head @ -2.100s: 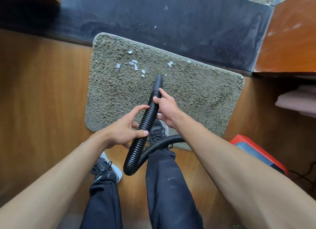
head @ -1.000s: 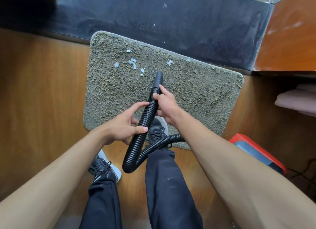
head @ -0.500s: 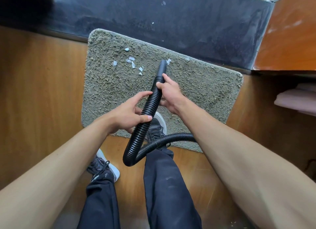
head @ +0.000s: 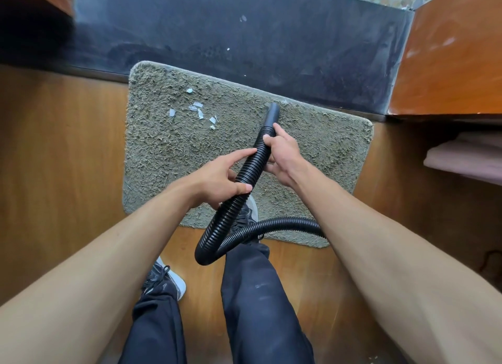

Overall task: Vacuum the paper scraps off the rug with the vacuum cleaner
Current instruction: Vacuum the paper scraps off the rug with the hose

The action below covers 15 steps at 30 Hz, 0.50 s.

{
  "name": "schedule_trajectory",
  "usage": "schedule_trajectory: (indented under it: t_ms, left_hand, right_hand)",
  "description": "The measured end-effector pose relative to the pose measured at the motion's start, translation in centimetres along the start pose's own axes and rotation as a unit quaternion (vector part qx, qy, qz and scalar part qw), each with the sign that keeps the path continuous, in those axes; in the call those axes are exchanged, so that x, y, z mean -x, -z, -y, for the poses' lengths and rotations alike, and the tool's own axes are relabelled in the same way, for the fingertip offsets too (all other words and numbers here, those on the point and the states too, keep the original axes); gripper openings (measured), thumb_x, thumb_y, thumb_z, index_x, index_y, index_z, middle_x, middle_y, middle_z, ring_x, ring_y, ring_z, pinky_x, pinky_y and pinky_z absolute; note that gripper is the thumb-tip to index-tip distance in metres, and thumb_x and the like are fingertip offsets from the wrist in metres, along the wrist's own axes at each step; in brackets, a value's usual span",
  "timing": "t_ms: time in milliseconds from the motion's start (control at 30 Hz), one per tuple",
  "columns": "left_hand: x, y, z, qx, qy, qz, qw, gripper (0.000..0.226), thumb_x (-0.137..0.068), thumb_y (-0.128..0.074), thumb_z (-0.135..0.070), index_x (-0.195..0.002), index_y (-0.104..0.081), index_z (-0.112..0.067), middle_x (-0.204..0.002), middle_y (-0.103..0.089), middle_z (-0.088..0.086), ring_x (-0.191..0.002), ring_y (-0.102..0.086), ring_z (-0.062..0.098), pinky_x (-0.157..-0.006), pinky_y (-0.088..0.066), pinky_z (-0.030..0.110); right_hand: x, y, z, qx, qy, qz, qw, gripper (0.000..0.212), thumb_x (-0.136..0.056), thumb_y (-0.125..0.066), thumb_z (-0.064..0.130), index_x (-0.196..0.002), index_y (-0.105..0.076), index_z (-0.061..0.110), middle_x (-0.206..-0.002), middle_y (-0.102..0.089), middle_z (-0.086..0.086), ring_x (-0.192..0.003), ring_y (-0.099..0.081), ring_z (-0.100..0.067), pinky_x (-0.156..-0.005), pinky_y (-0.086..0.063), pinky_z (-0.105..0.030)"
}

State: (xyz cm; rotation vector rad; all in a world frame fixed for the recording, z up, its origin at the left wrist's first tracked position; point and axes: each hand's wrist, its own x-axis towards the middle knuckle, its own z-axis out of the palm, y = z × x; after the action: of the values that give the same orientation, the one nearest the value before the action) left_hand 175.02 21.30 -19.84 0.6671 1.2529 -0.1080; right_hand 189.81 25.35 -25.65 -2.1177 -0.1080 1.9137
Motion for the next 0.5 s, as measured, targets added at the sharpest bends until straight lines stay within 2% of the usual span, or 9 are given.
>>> schedule_trajectory:
  t_ms: [67,167,367,500]
  left_hand:
    - [-0.2,0.0,-0.2,-0.005,0.002,0.0,1.0,0.075,-0.095,-0.062,-0.008,-0.146,-0.031,-0.054,-0.102,-0.066,0.015,-0.078,-0.069,0.025,-0.052,-0.056,0.034]
    - [-0.5,0.1,-0.5,-0.005,0.005,0.004,1.0,0.075,-0.095,-0.061,-0.006,-0.146,-0.032,-0.052,-0.098,-0.066,0.009,-0.075,-0.069,0.021,-0.049,-0.055,0.033]
    - [-0.9,-0.5,-1.5,-0.026,0.004,0.015,1.0,0.074,-0.096,-0.061,-0.007,-0.146,-0.032,-0.052,-0.096,-0.065,0.008,-0.075,-0.07,0.022,-0.051,-0.057,0.036]
    - [-1.4,-1.5,-2.3,-0.053,-0.003,0.01,0.999,0.075,-0.094,-0.064,-0.009,-0.145,-0.032,-0.054,-0.102,-0.066,0.011,-0.085,-0.073,0.031,-0.063,-0.062,0.05]
  right_hand:
    - [-0.1,0.0,0.2,0.003,0.001,0.0,1.0,0.059,-0.098,-0.046,0.005,-0.15,-0.034,0.031,-0.101,-0.064,-0.002,-0.075,-0.057,-0.016,-0.066,-0.057,-0.035]
    - [-0.1,0.1,0.4,0.003,0.002,0.003,1.0,0.059,-0.098,-0.046,0.005,-0.15,-0.035,0.031,-0.097,-0.062,-0.001,-0.074,-0.055,-0.015,-0.061,-0.055,-0.031]
    - [-0.4,1.5,0.4,-0.02,0.002,0.0,1.0,0.059,-0.098,-0.045,0.004,-0.15,-0.033,0.031,-0.103,-0.062,-0.003,-0.079,-0.056,-0.017,-0.07,-0.057,-0.037]
    - [-0.3,2.8,0.8,-0.031,0.003,-0.008,0.999,0.059,-0.099,-0.043,0.004,-0.151,-0.032,0.031,-0.111,-0.061,-0.006,-0.08,-0.056,-0.017,-0.063,-0.055,-0.035]
